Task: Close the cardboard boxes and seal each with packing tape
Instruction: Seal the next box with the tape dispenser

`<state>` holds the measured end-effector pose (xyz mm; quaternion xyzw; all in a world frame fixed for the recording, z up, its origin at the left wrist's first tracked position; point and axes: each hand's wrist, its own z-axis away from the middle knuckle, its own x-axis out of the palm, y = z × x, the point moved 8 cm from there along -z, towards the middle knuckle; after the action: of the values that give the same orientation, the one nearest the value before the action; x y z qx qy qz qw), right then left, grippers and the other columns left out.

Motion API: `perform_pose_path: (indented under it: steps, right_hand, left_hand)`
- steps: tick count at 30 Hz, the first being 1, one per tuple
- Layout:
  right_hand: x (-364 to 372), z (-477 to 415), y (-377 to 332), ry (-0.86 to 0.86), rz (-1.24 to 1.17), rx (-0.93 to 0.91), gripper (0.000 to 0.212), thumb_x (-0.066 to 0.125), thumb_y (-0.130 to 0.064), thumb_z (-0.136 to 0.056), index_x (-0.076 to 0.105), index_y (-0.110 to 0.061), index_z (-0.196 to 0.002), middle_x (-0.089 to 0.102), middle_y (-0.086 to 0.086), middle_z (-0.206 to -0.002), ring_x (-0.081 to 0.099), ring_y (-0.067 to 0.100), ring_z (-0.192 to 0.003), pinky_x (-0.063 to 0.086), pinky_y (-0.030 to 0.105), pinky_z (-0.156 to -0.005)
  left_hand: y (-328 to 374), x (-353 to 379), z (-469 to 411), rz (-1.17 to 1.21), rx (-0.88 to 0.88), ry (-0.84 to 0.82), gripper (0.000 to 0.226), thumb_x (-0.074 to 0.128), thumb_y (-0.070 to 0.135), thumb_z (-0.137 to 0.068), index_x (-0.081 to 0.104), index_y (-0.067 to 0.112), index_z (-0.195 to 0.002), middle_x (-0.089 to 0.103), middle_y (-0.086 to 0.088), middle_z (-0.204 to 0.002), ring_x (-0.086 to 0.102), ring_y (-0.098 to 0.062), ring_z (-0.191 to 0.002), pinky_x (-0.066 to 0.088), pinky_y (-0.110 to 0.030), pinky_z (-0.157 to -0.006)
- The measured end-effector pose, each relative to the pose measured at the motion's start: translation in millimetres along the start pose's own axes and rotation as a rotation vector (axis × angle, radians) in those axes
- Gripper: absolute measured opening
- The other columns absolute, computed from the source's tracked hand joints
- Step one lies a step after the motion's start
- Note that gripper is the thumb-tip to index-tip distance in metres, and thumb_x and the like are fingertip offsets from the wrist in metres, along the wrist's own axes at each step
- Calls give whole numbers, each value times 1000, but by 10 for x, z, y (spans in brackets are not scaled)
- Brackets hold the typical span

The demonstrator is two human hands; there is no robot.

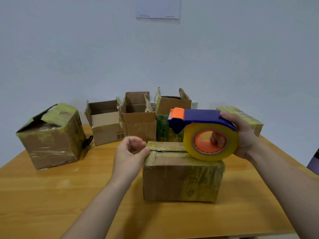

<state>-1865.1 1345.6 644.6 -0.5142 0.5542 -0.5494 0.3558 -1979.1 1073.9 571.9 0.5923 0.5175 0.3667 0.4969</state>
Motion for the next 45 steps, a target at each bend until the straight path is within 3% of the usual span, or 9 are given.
perform_pose_path:
  steps: [4, 9, 12, 18, 22, 26, 34, 42, 45]
  right_hand:
    - [15, -24, 18, -56, -15, 25, 39, 85, -49, -53, 81, -21, -80, 71, 5, -73, 63, 19, -58, 55, 32, -56]
    - [0, -54, 10, -76, -17, 30, 60, 95, -56, -37, 81, -19, -83, 72, 6, -76, 63, 21, -63, 56, 32, -56]
    - [38, -117, -61, -109, -11, 32, 60, 93, -51, -44, 80, -15, -91, 71, 8, -76, 63, 21, -61, 55, 32, -56]
    - [169, -226, -37, -168, 64, 78, 69, 93, -57, -42, 79, -15, -94, 70, 9, -79, 62, 22, -63, 55, 33, -59]
    - [157, -218, 65, -170, 81, 126, 75, 95, -58, -37, 78, -14, -95, 73, 9, -81, 67, 20, -64, 56, 32, -57]
    - [125, -213, 71, -167, 81, 117, 76, 95, -59, -34, 80, -15, -95, 73, 10, -82, 67, 20, -63, 57, 32, -56]
    - [210, -208, 50, -216, 153, 116, 75, 94, -62, -33, 81, -18, -93, 74, 10, -84, 69, 20, -66, 58, 30, -56]
    - [218, -189, 33, -250, 150, 93, 76, 95, -61, -34, 82, -19, -95, 75, 10, -89, 69, 23, -73, 59, 34, -62]
    - [266, -177, -8, -278, 164, 75, 70, 94, -61, -34, 82, -20, -89, 75, 7, -83, 70, 20, -69, 60, 32, -60]
  left_hand:
    - [73, 155, -196, -131, 38, -169, 26, 58, 16, -105, 66, 34, -122, 65, 15, -121, 58, -3, -117, 47, -20, -85]
    - [-31, 483, 34, -64, 45, -576, 44, 58, 68, -89, 69, 47, -126, 54, 19, -138, 48, 0, -128, 43, -22, -94]
    - [-67, 453, 73, -49, 51, -631, 43, 71, 54, -82, 70, 40, -122, 54, 7, -136, 54, -13, -123, 47, -20, -88]
    - [4, 439, 135, -103, 50, -714, 25, 65, 40, -93, 69, 41, -118, 53, 5, -133, 55, -3, -119, 44, -13, -88]
    - [100, 294, 17, -256, 159, -536, 20, 64, 33, -102, 71, 43, -118, 58, 15, -130, 54, 2, -120, 46, -26, -96]
    - [437, 95, -117, 140, 27, -215, 25, 54, 29, -107, 76, 19, -116, 78, -2, -110, 73, -18, -103, 55, -31, -86]
    - [431, 457, 78, 629, -442, -437, 46, 74, 30, -87, 69, 6, -125, 75, -22, -118, 74, -15, -78, 60, -18, -61]
    - [294, 470, 65, 640, -494, -448, 32, 65, 4, -94, 70, 3, -125, 72, -25, -122, 69, -12, -73, 58, -16, -57]
    - [317, 501, 64, 590, -499, -465, 42, 69, 12, -85, 68, 3, -126, 71, -25, -125, 64, -13, -74, 57, -17, -59]
